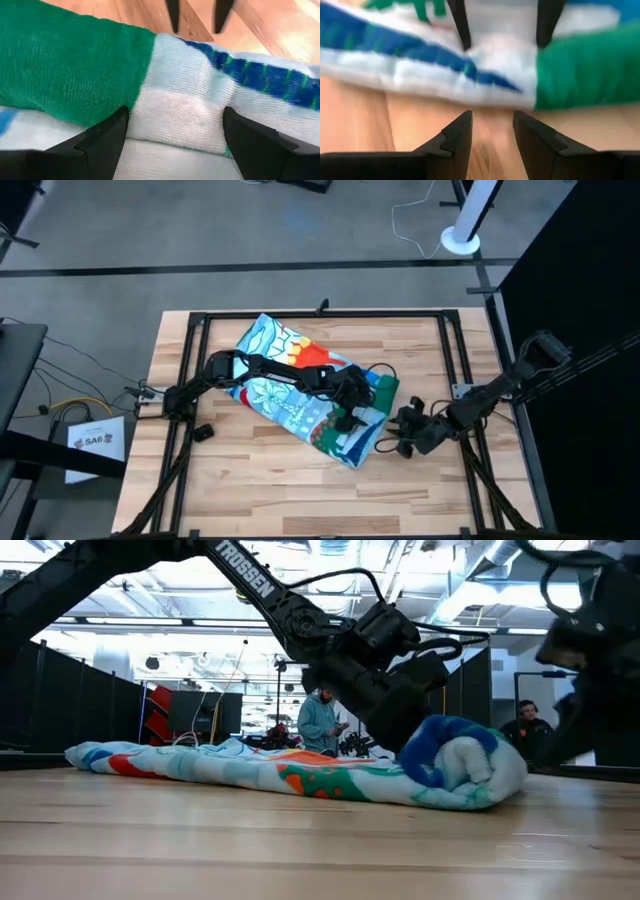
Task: Roll towel
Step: Roll the multicolor dinosaur print towel
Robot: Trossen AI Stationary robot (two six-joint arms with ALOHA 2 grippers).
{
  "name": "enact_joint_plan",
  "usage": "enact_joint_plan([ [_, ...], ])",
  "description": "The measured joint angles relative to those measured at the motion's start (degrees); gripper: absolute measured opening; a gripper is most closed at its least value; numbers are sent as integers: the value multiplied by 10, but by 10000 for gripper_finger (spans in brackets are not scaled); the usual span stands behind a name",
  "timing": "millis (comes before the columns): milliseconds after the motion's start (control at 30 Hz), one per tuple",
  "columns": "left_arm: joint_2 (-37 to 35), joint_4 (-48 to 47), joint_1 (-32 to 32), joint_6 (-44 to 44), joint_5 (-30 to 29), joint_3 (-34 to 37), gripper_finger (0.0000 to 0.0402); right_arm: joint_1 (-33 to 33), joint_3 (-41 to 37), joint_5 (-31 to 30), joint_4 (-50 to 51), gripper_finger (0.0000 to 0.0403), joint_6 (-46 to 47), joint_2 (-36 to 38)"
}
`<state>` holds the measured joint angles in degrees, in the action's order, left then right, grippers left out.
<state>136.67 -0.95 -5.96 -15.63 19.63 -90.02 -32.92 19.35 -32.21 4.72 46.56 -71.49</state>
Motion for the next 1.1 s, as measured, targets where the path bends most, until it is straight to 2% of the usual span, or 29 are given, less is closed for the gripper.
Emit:
enact_joint_plan([
  [167, 3, 16, 0, 16, -2, 0, 306, -12, 2, 0, 11, 133, 31, -38],
  [433, 6, 38, 0, 34, -8, 0, 306, 5, 8, -25, -88, 133, 9, -126],
  [833, 3, 19, 2, -15, -2, -13, 306, 60, 36, -9, -63, 133, -88, -87],
  [1100, -20, -57, 2, -59, -9, -39, 306, 67, 37, -25, -88, 133, -113, -87],
])
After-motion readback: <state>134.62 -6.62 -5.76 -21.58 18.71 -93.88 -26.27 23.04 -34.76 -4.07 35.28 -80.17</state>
